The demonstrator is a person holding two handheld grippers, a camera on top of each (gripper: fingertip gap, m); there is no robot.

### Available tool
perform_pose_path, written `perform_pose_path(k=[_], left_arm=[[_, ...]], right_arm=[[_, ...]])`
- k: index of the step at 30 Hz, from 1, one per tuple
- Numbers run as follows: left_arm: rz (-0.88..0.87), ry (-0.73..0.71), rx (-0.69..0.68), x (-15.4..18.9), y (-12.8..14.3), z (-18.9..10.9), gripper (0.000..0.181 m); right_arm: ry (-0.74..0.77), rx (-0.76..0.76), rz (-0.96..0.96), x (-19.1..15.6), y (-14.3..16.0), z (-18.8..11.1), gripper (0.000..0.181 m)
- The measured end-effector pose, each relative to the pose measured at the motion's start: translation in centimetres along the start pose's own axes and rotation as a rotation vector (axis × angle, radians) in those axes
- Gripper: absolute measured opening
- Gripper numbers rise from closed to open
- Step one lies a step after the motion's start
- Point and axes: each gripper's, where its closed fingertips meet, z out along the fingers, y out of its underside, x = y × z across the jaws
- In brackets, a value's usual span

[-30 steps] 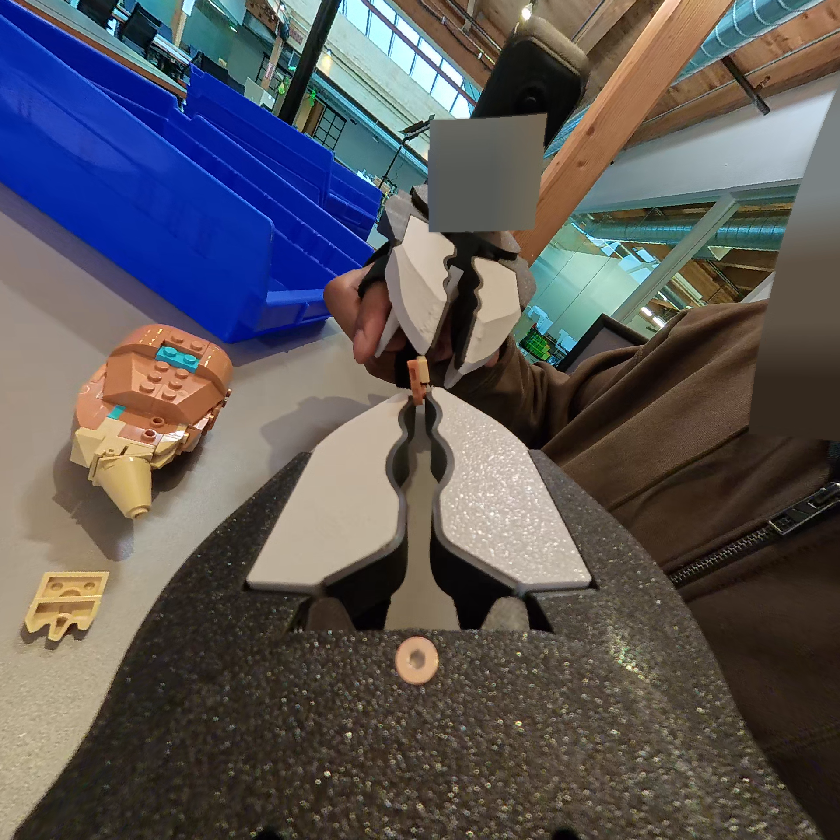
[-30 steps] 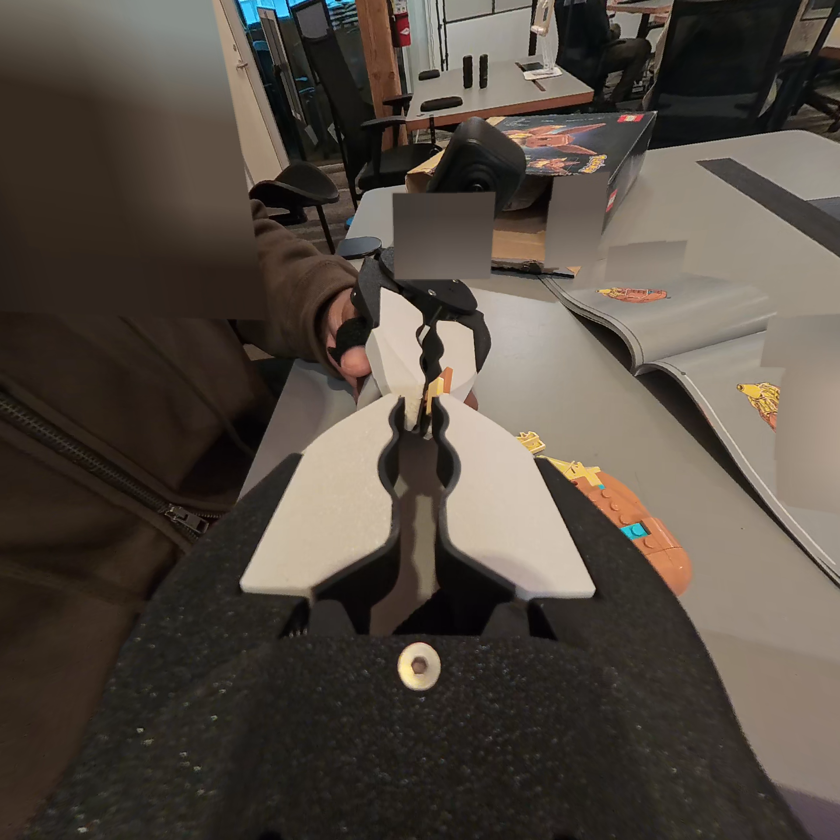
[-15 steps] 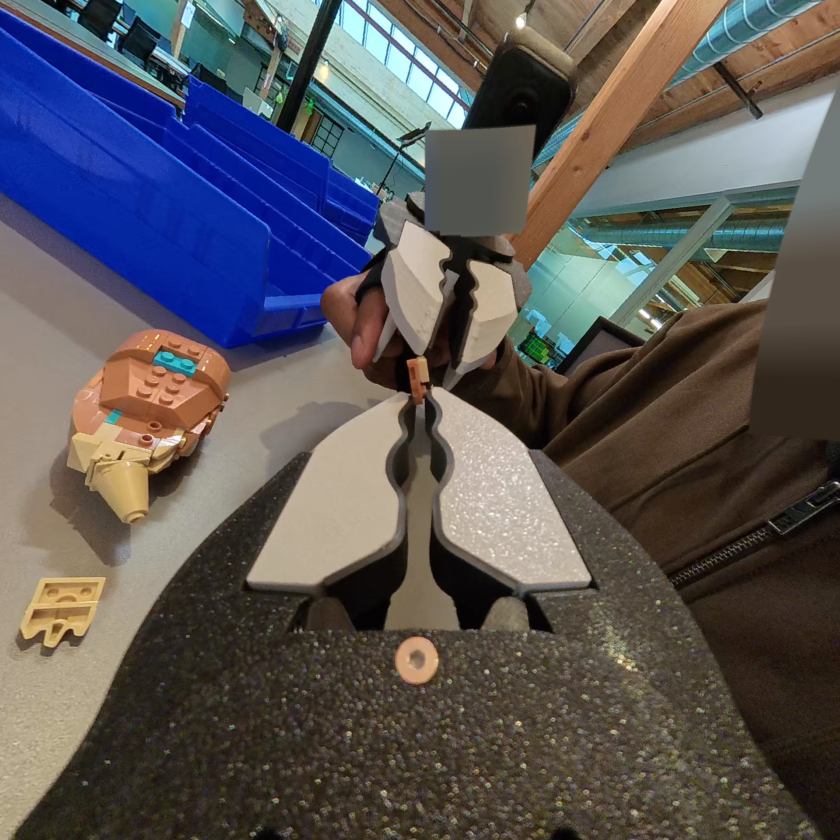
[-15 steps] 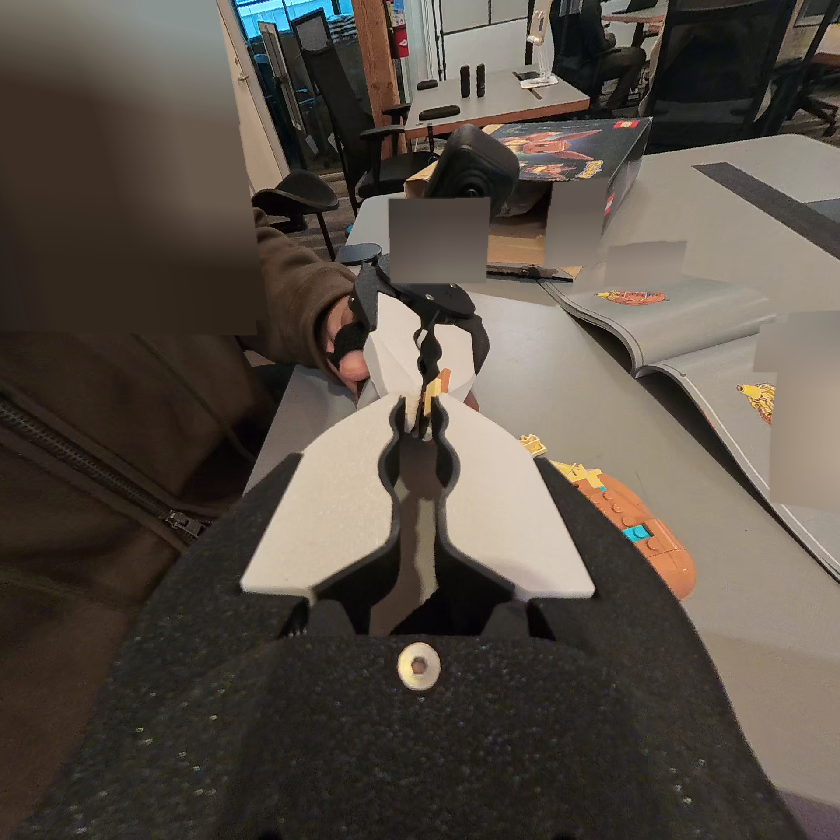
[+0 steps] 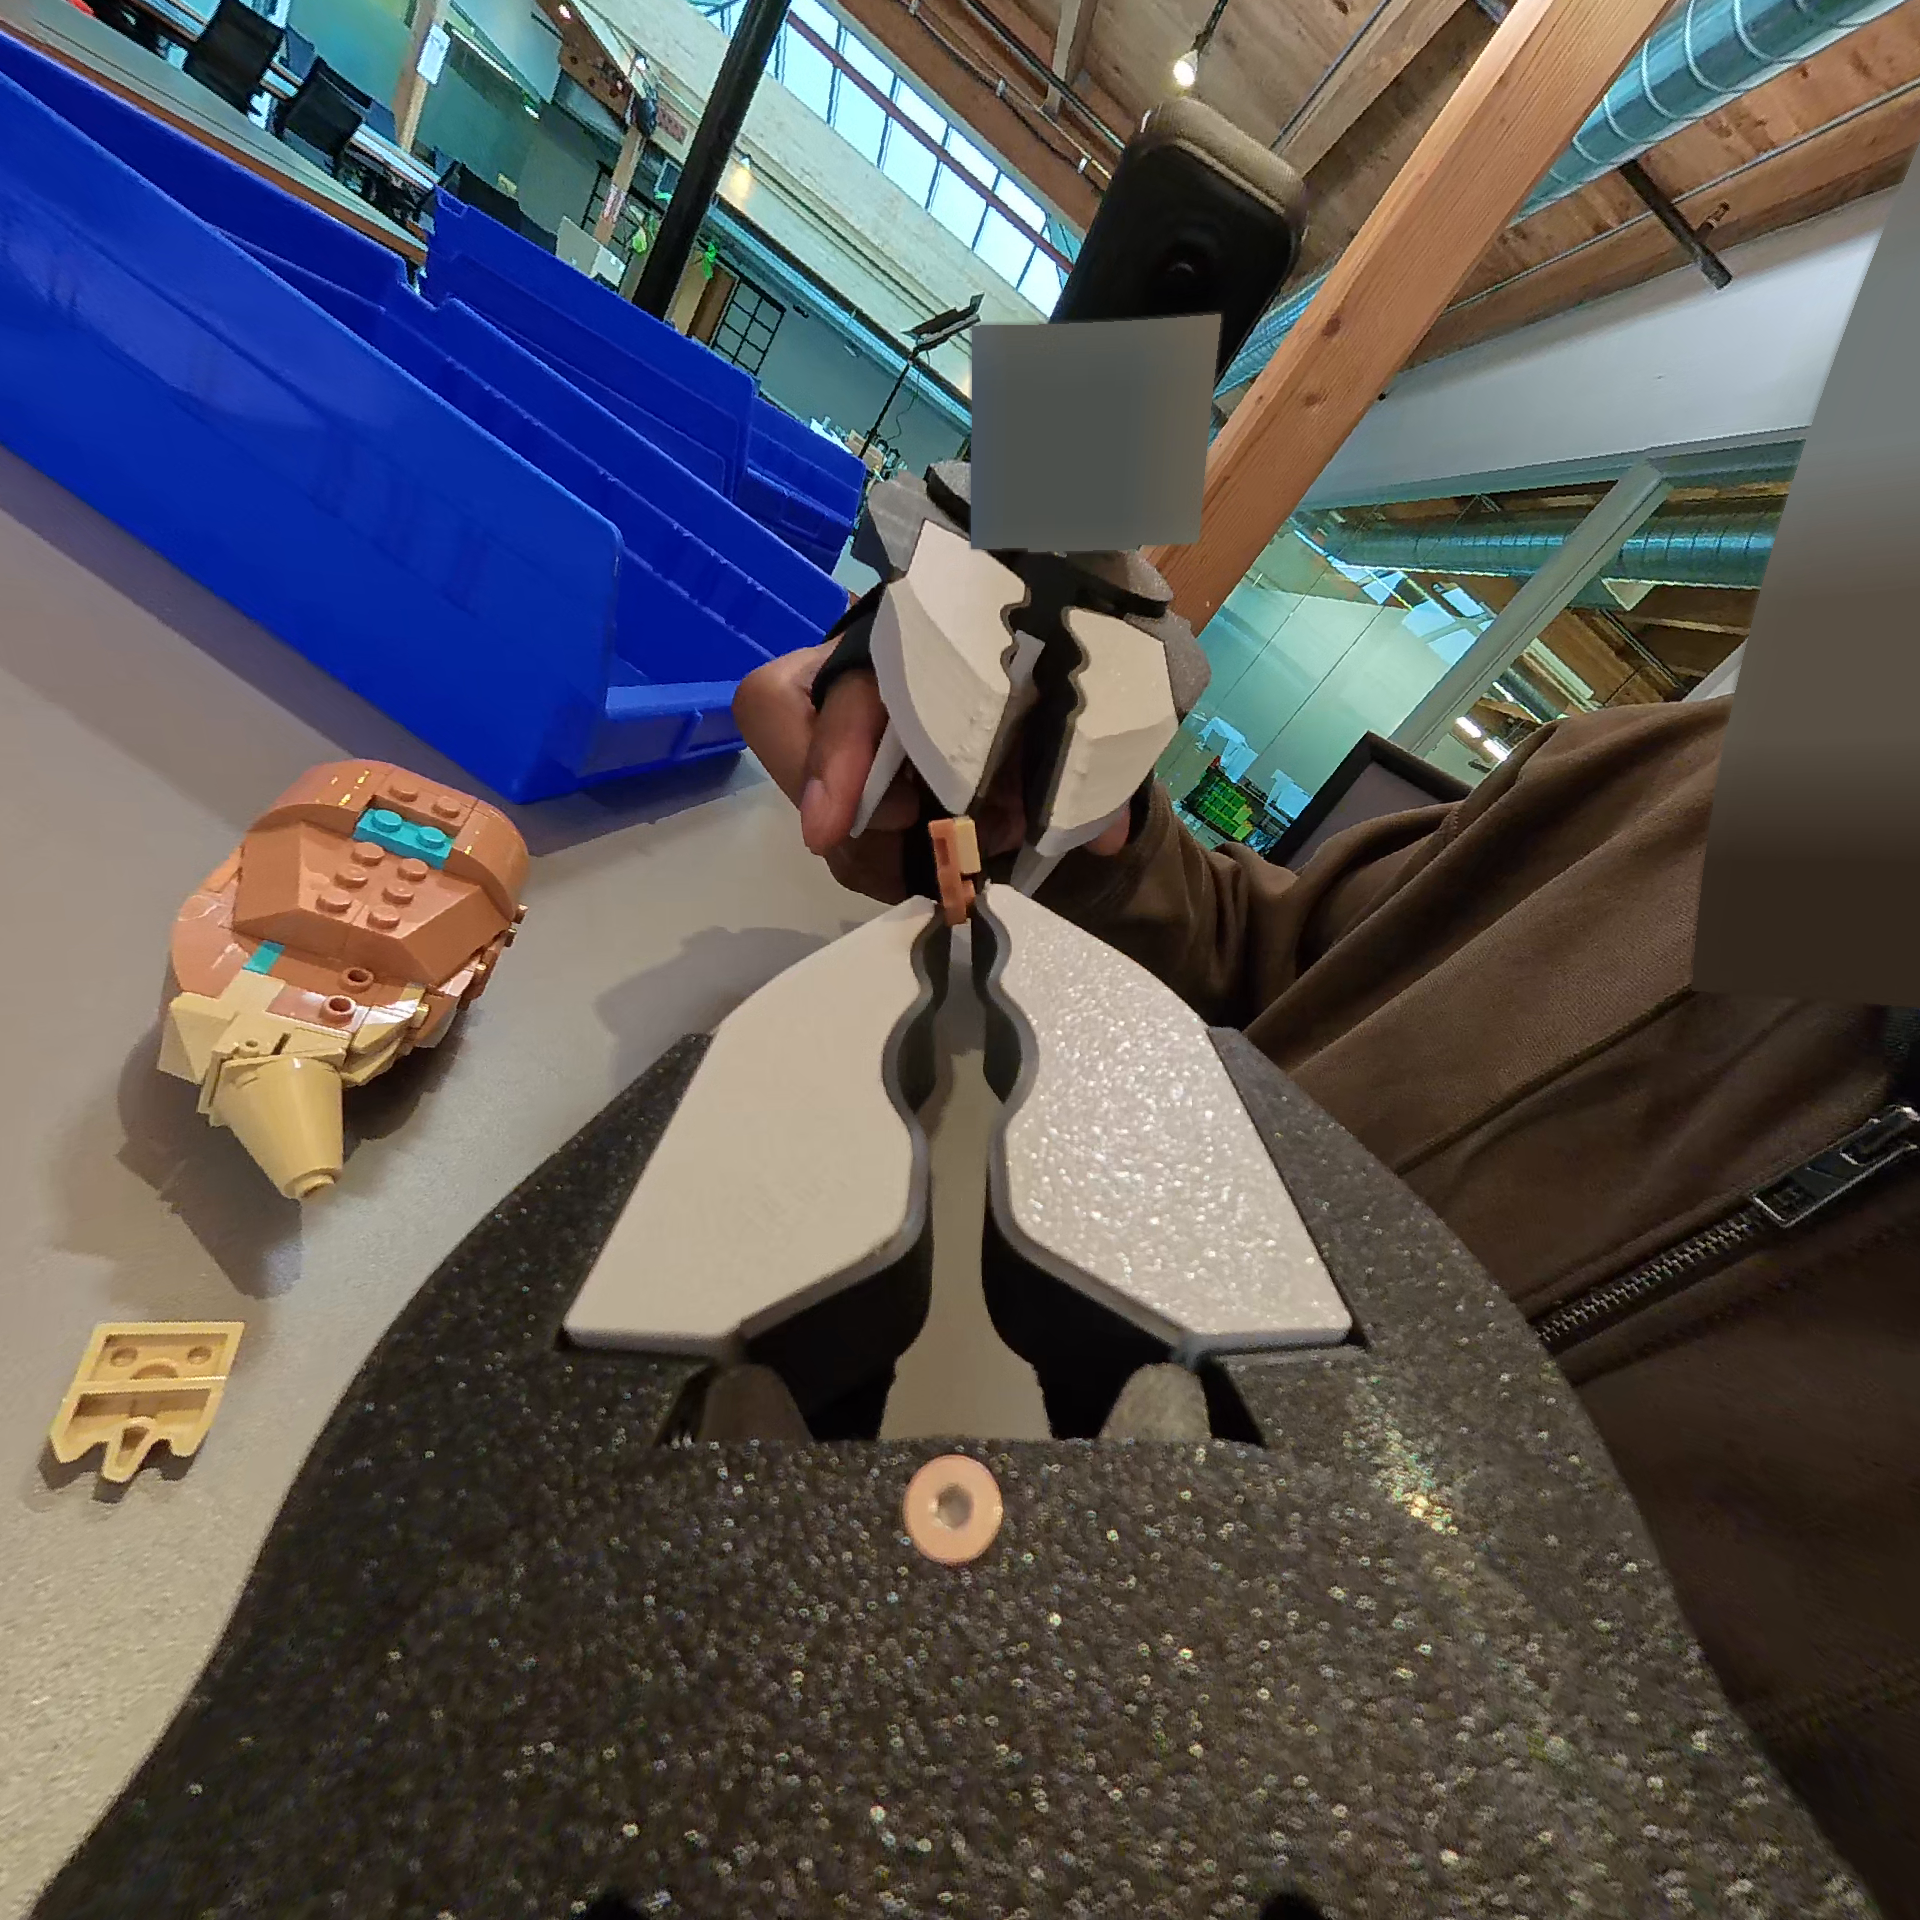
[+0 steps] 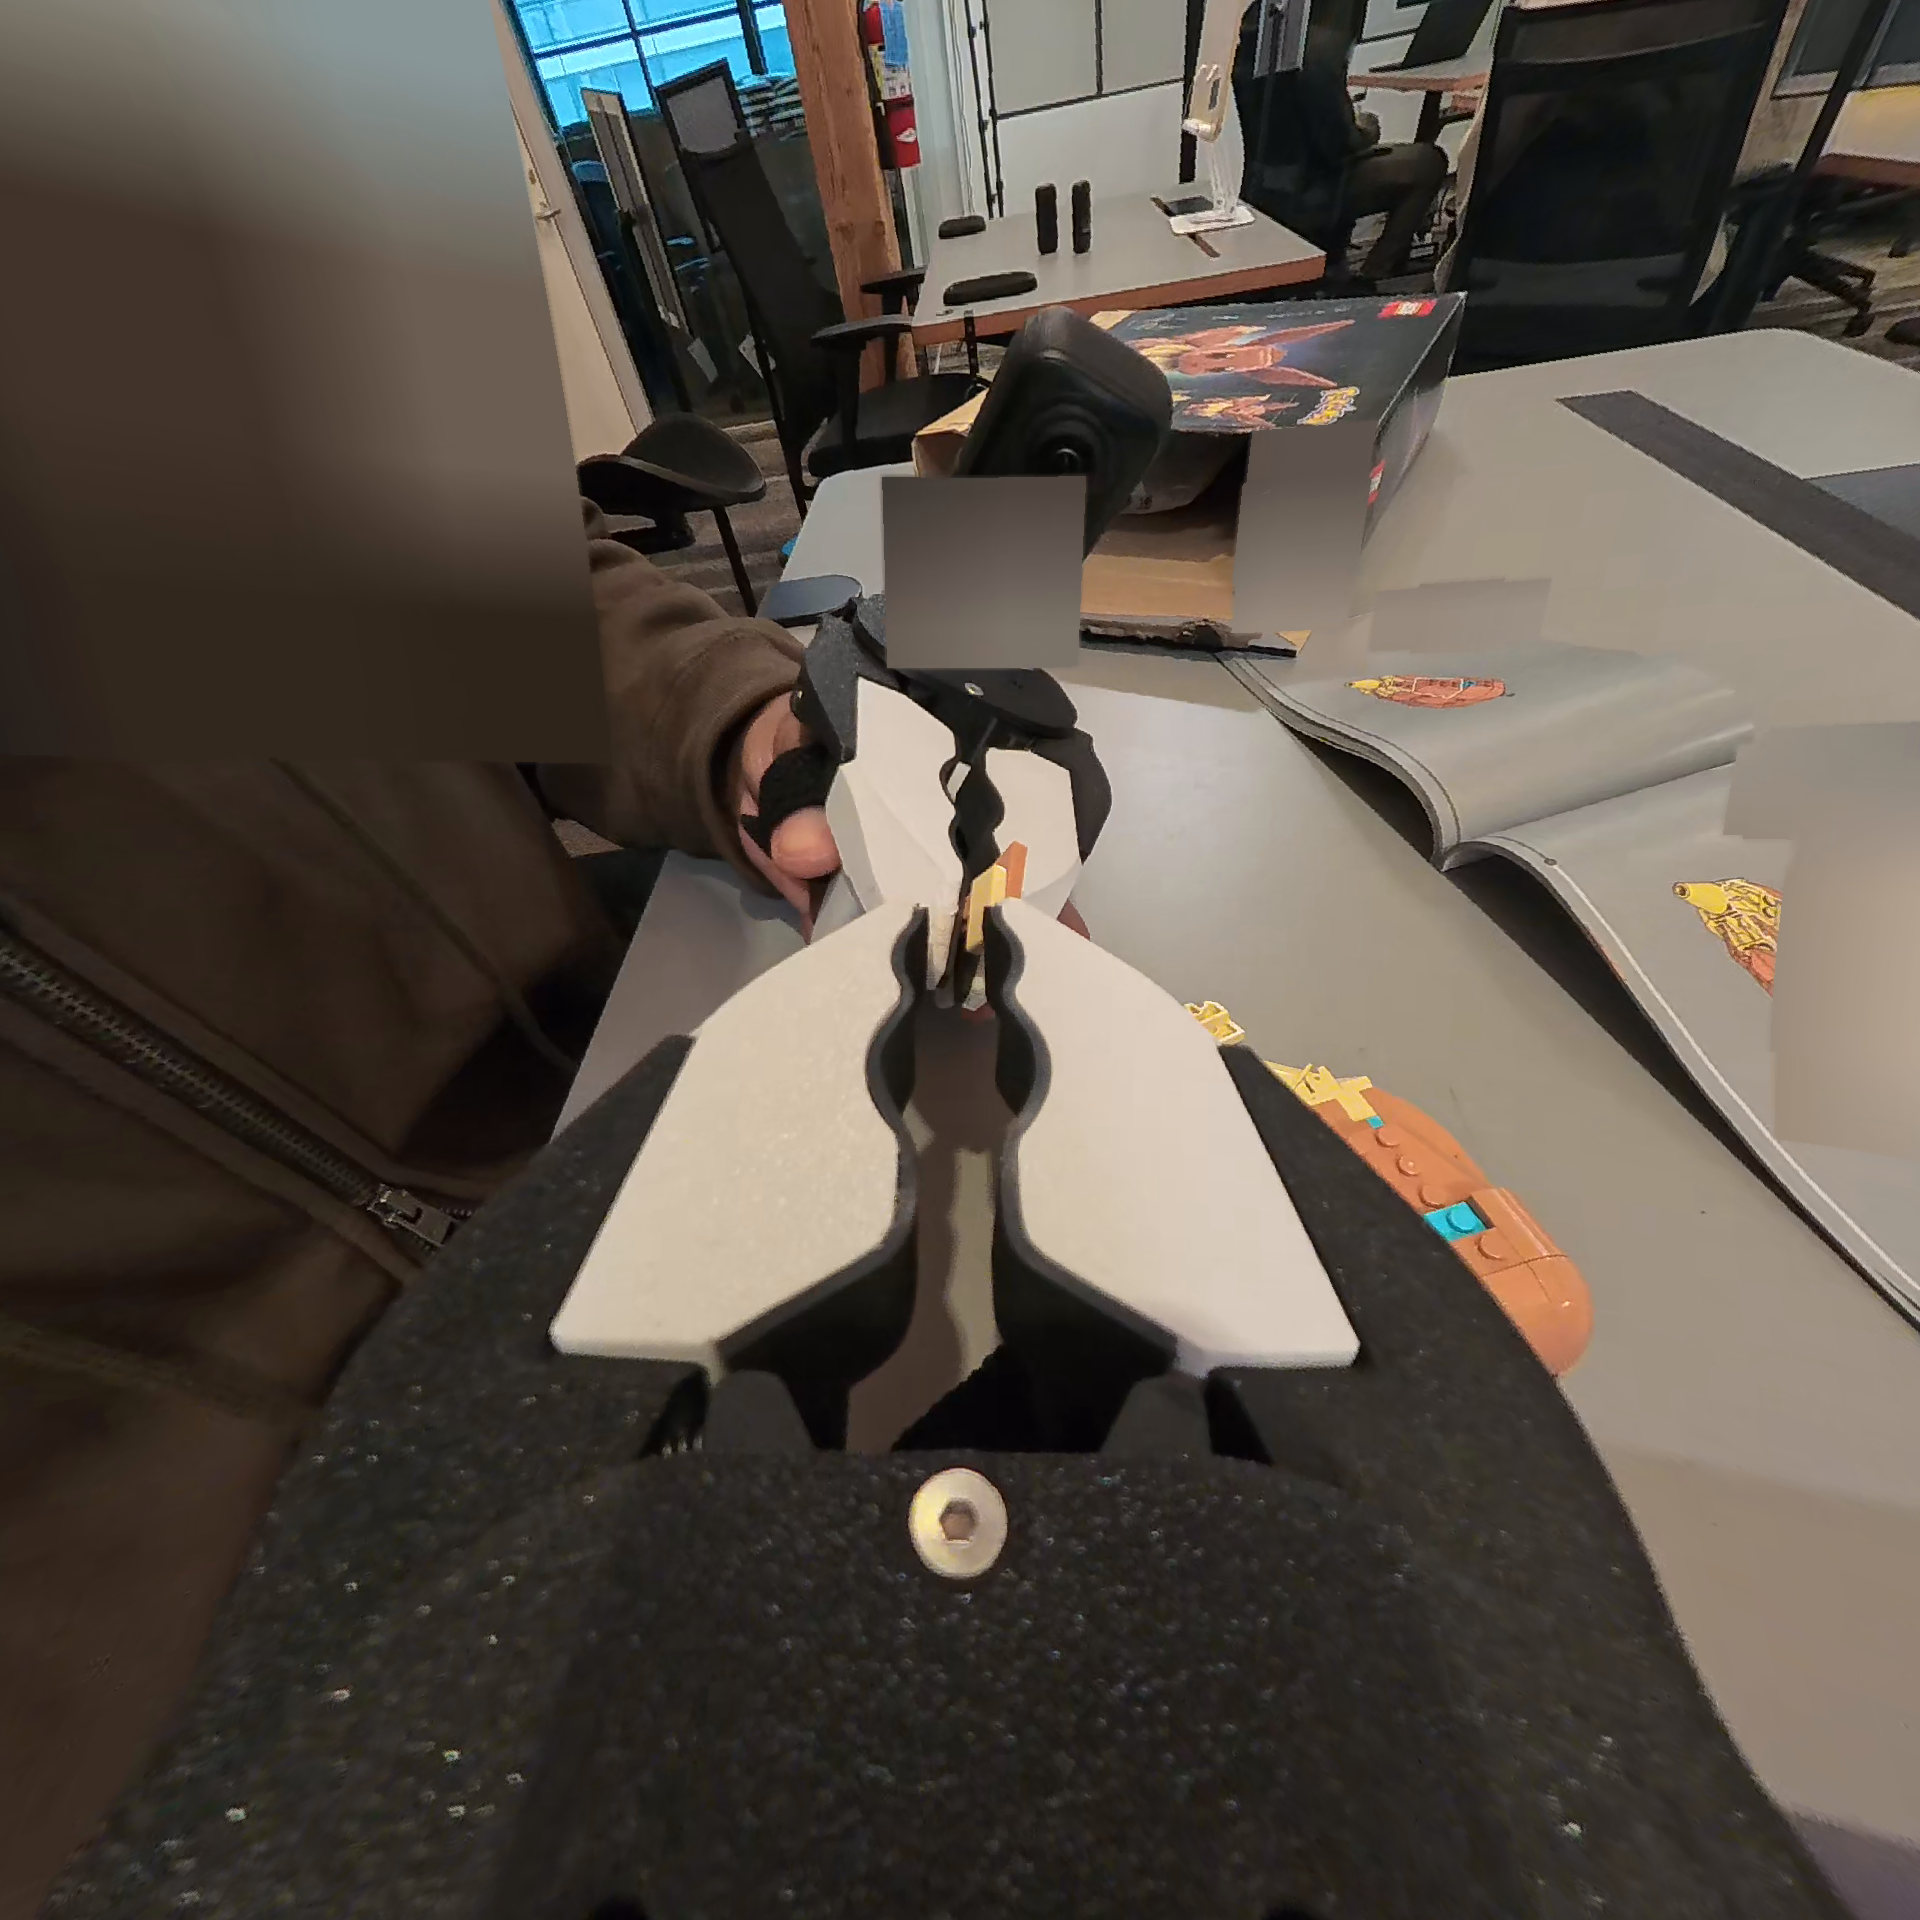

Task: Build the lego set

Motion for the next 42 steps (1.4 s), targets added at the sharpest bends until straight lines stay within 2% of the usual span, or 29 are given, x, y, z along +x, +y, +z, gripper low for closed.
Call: perform_pose_path(k=[19,27,33,38,42], left_arm=[[0.002,0.000,0.020,-0.1,-0.3,-0.1,0.004],[0.013,-0.011,-0.009,-0.2,0.0,0.0,0.004],[-0.037,0.038,0.015,0.1,-0.4,-0.3,0.004],[-0.108,0.097,-0.012,0.5,-0.1,-0.2,0.004],[-0.126,0.078,-0.015,0.2,-0.1,-0.2,0.004]], right_arm=[[0.014,0.017,-0.033,-0.1,-0.1,0.0,0.012],[0.046,0.066,-0.142,0.1,-0.7,-0.1,0.013],[0.178,0.001,-0.404,0.8,0.3,-0.2,0.013],[0.144,0.055,-0.435,0.3,0.1,-0.1,0.014],[0.147,0.063,-0.479,0.1,-0.2,-0.3,0.015]])
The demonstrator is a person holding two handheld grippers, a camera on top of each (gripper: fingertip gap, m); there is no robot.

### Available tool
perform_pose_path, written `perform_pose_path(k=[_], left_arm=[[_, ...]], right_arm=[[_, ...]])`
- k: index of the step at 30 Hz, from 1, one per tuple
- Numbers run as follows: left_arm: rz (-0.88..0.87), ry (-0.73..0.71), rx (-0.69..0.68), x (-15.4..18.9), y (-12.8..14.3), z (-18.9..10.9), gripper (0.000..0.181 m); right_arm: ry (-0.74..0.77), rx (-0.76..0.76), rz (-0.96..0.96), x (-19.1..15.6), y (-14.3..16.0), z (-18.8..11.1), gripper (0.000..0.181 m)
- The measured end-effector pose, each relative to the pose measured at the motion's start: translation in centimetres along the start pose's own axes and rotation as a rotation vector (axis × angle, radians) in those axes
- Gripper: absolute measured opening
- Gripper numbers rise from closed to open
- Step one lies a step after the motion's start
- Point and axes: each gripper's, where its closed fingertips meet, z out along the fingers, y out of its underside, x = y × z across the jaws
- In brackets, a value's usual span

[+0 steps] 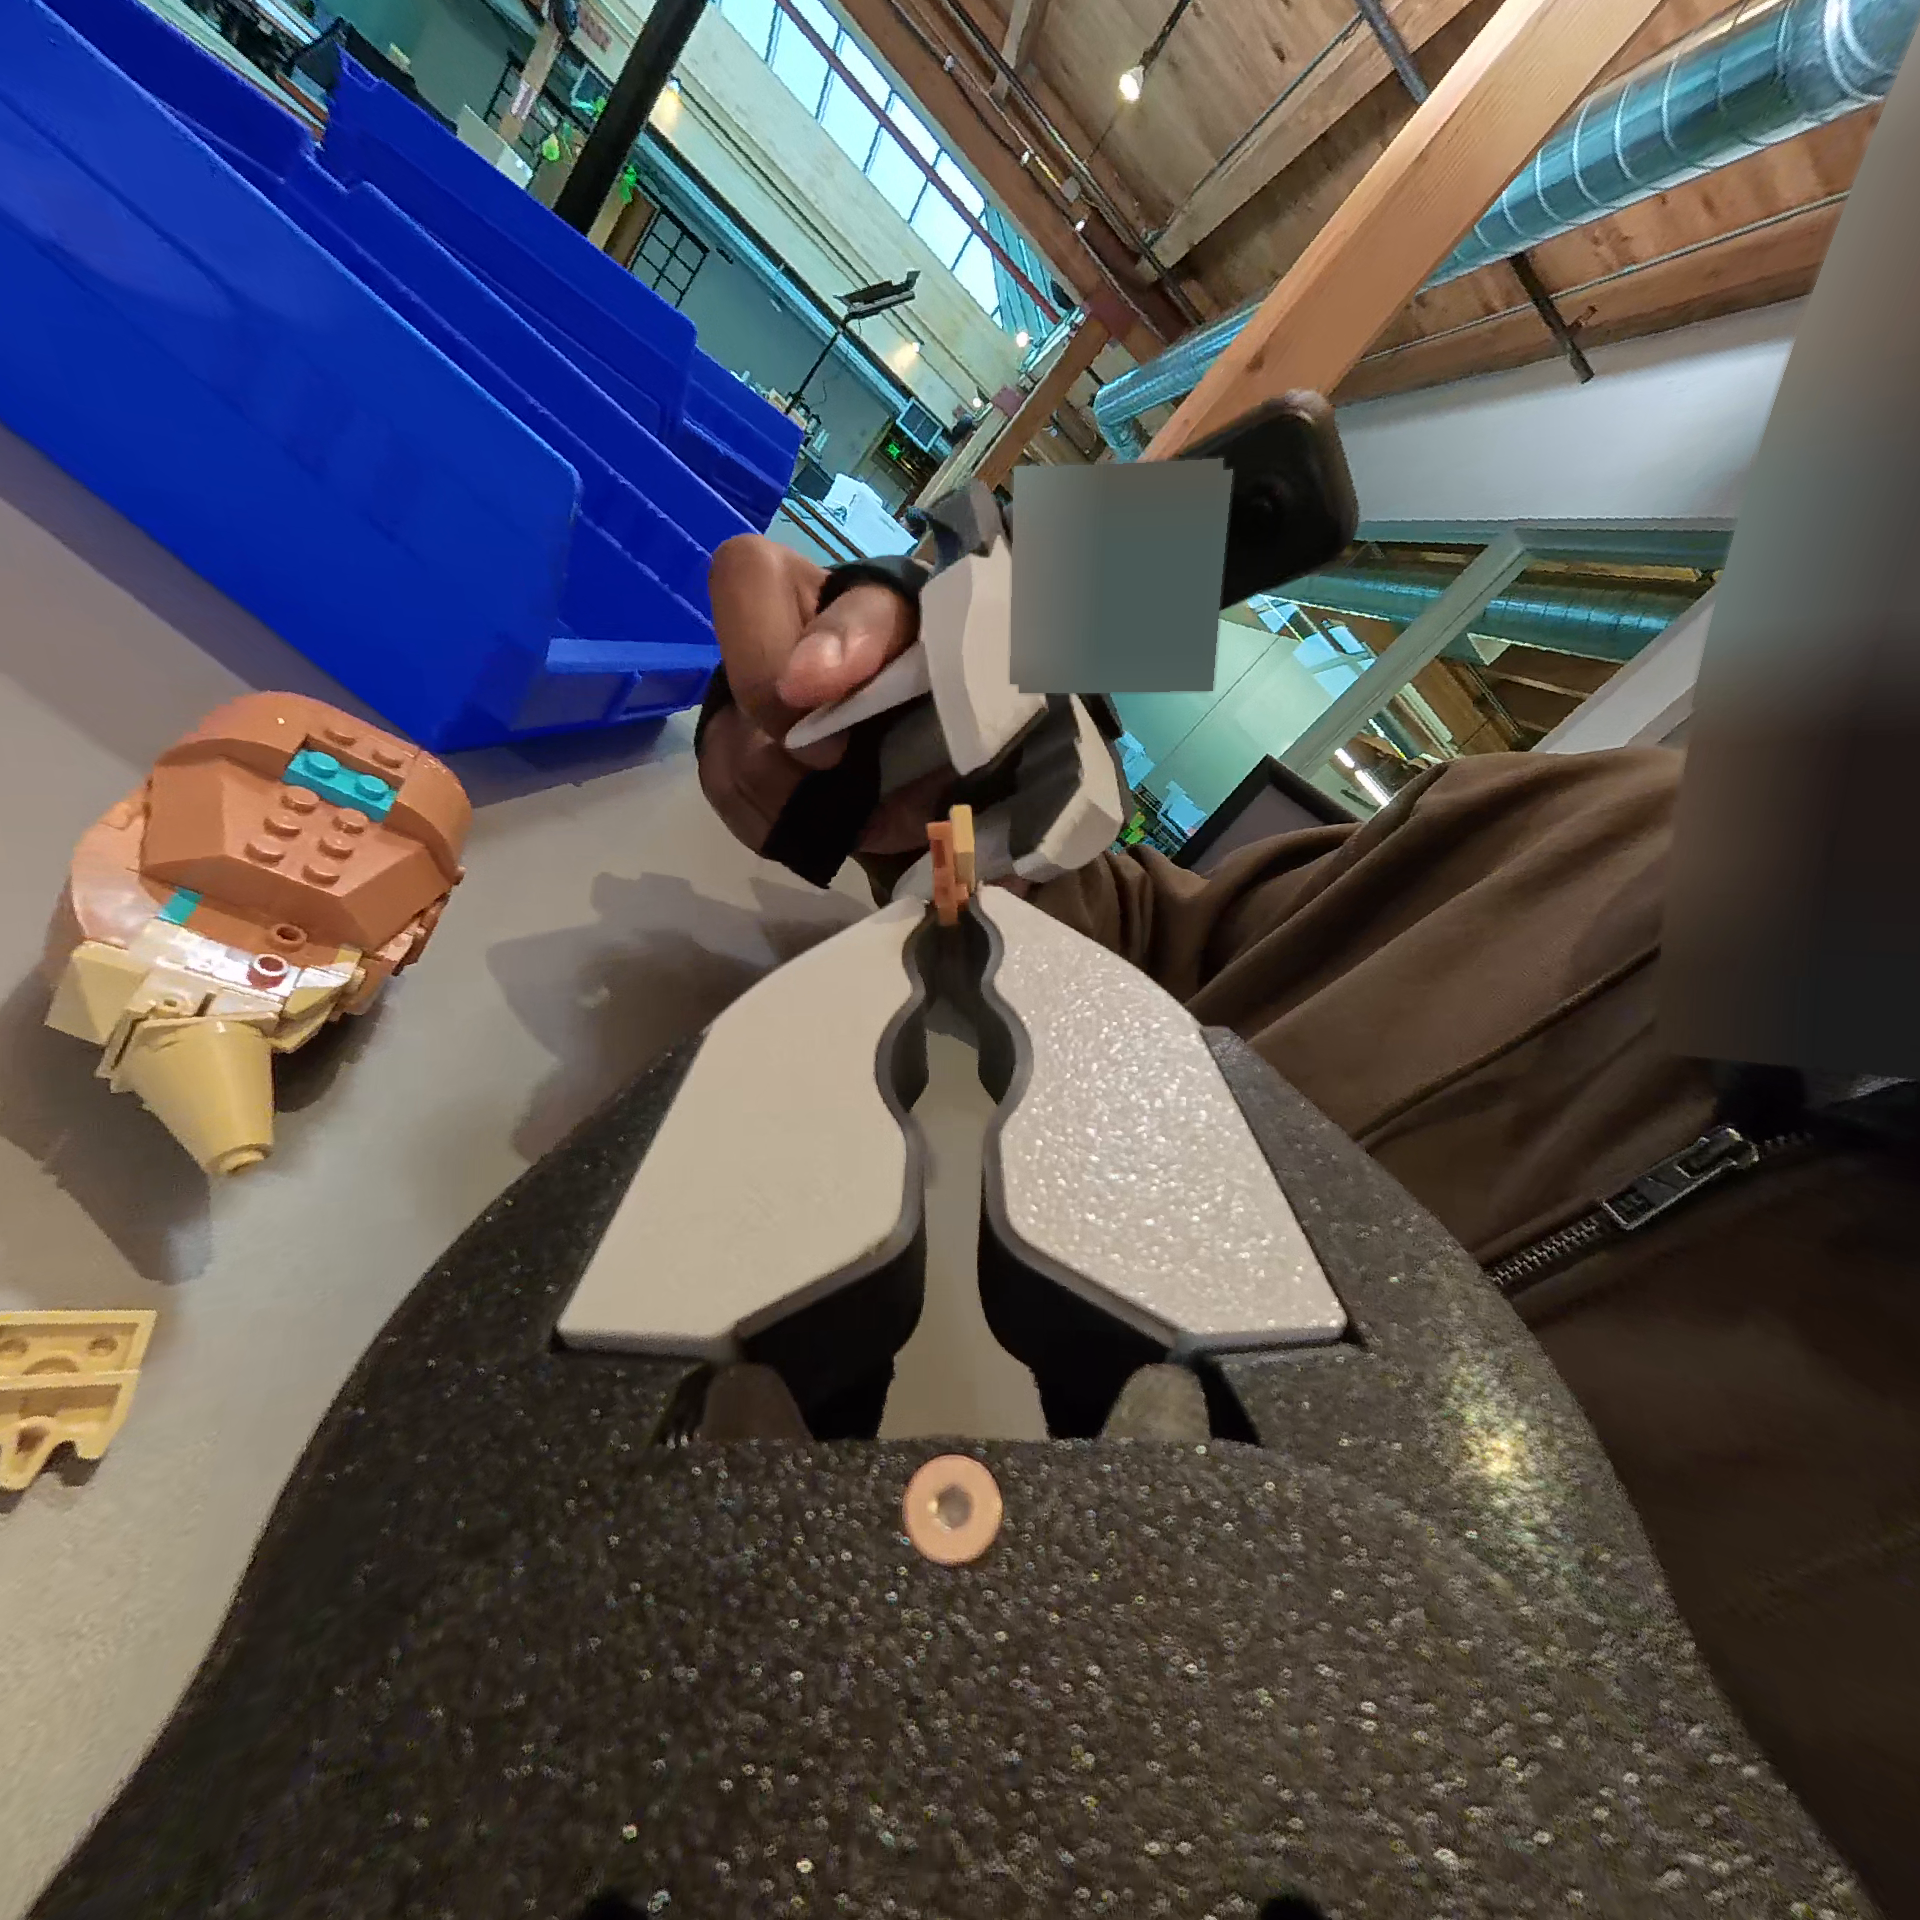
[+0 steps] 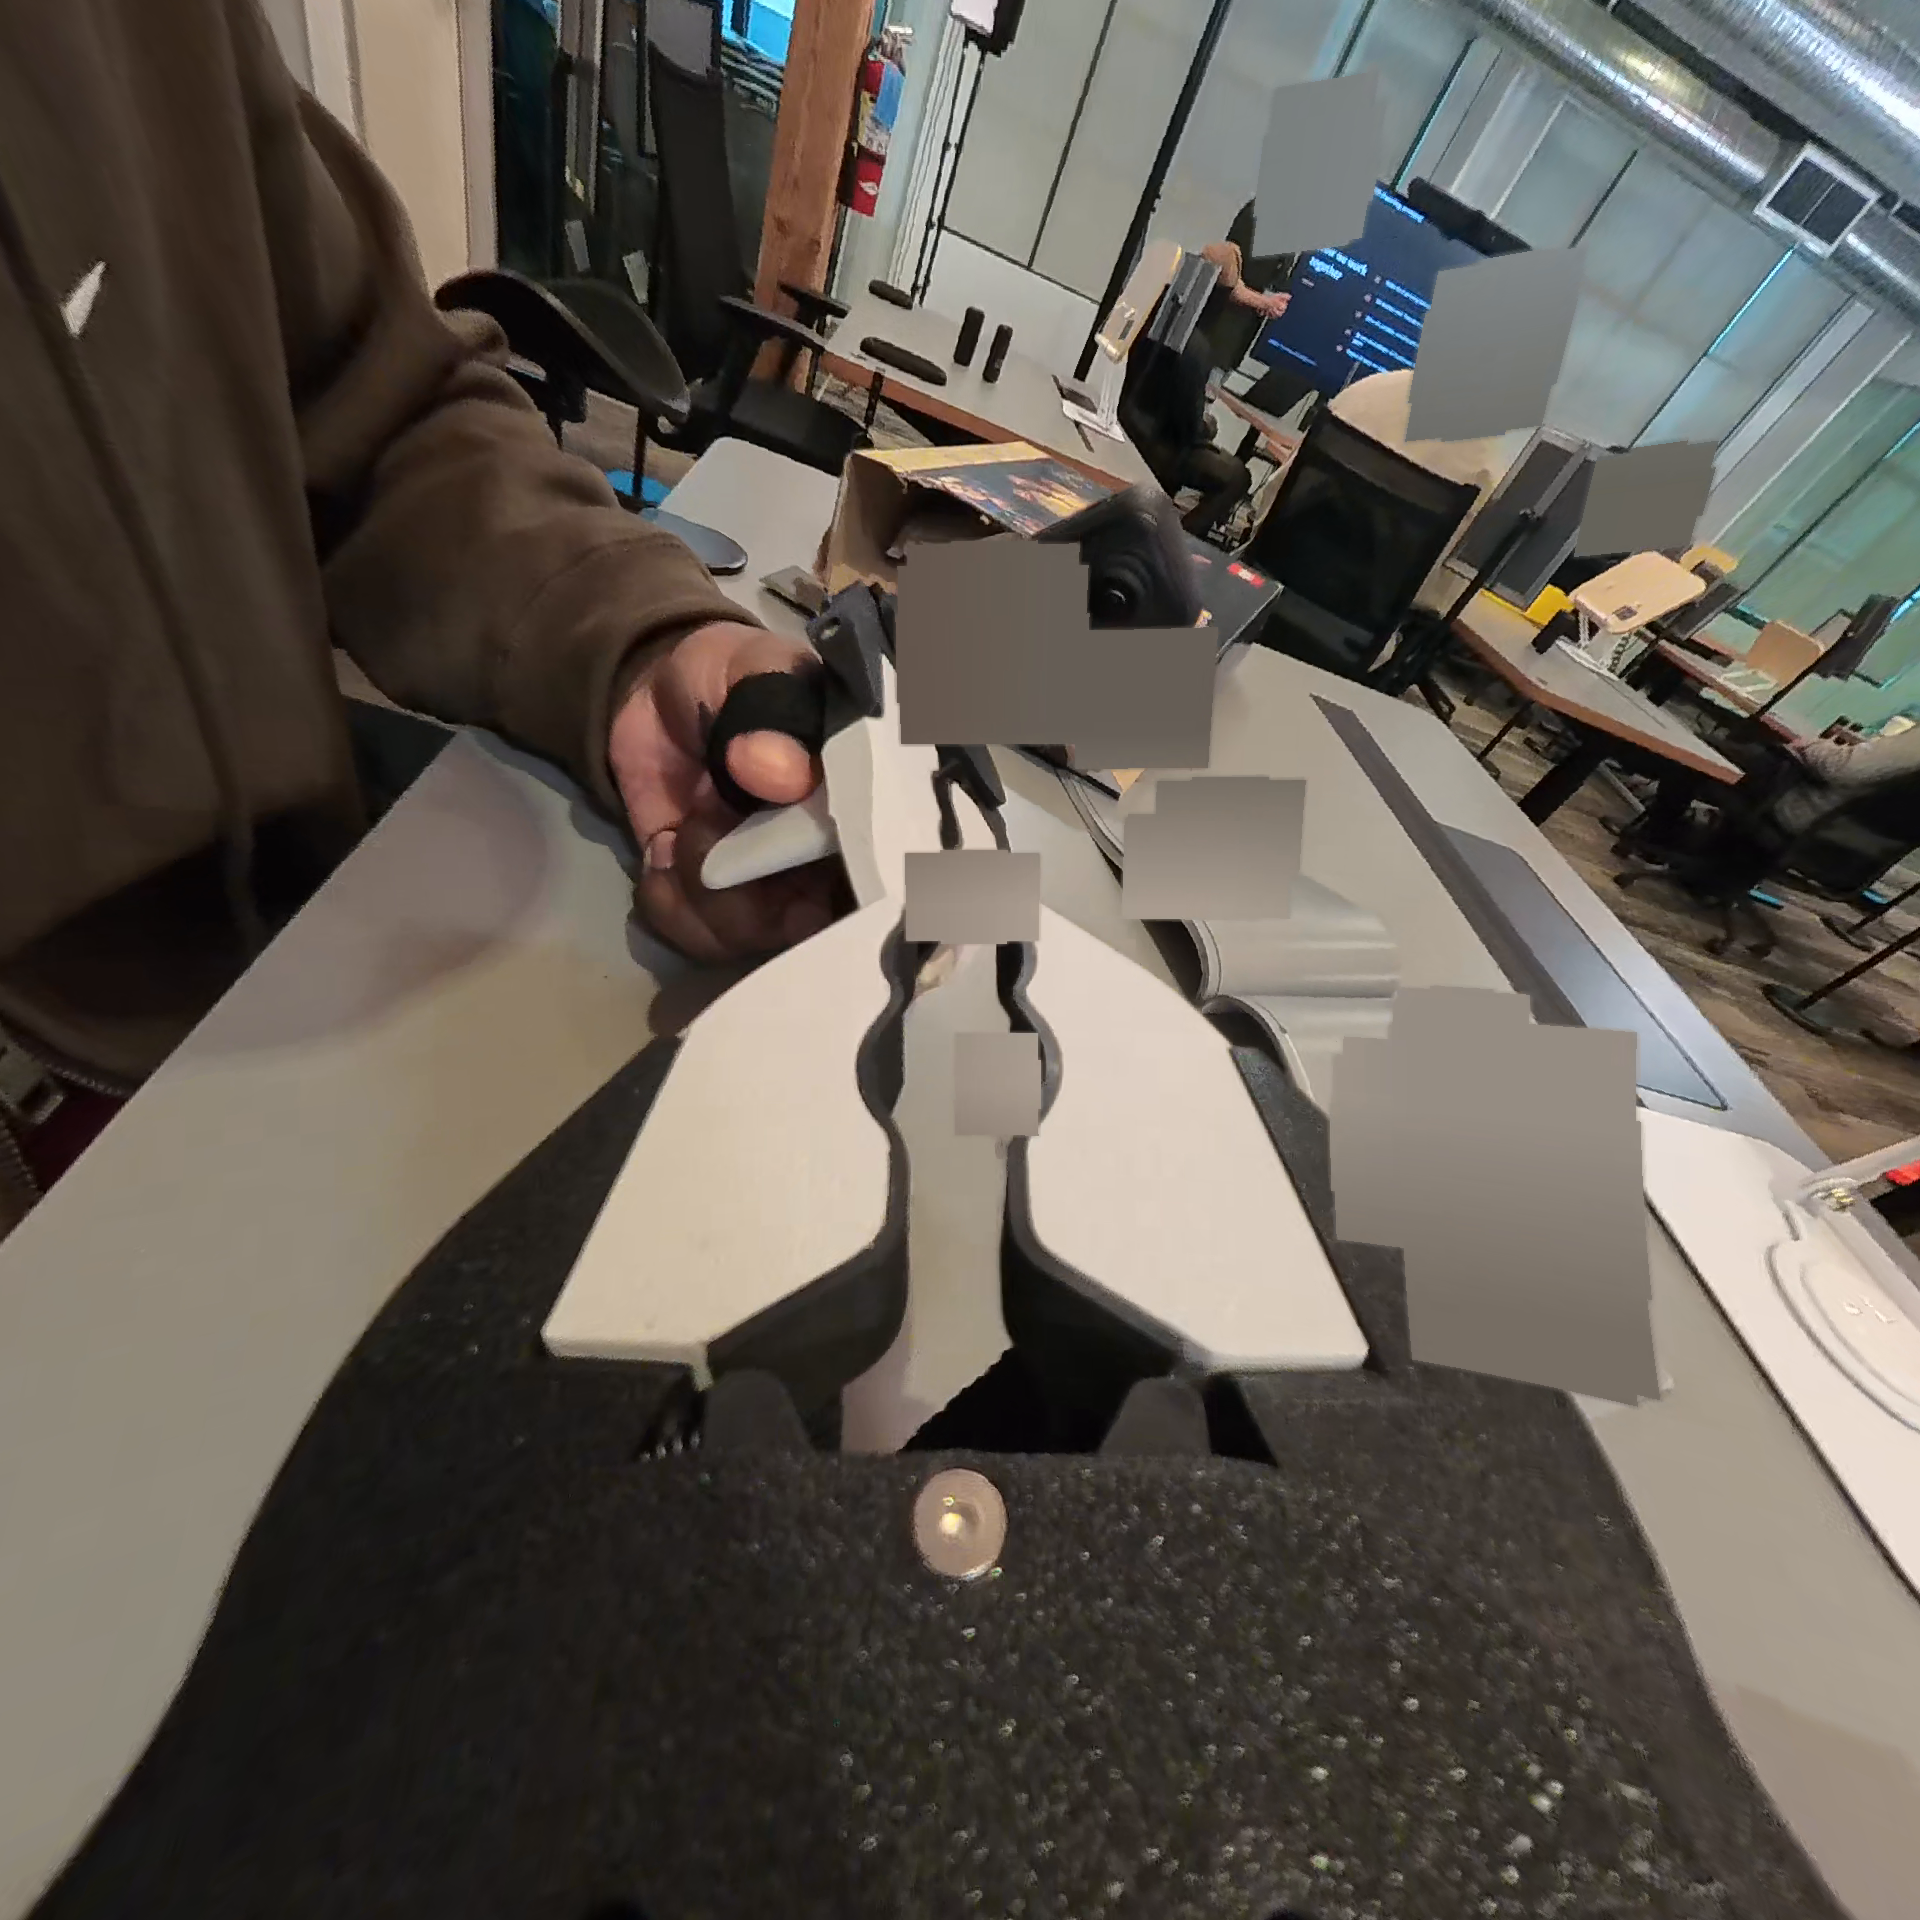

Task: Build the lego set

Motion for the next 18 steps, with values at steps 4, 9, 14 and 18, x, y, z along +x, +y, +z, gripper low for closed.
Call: perform_pose_path(k=[4,9,14,18], left_arm=[[-0.064,0.040,0.024,0.3,-0.3,-0.2,0.004],[-0.138,0.081,0.005,0.4,-0.1,-0.3,0.004],[0.053,-0.059,-0.062,-0.6,0.2,-0.7,0.004],[0.133,-0.132,-0.008,-1.1,-1.8,-1.6,0.004]], right_arm=[[0.017,-0.043,-0.073,0.0,0.6,0.2,0.016],[-0.018,-0.007,-0.032,-0.1,0.4,0.4,0.018],[-0.015,0.010,0.078,0.7,0.3,0.4,0.018],[0.082,-0.023,0.095,2.2,0.3,0.5,0.010]])
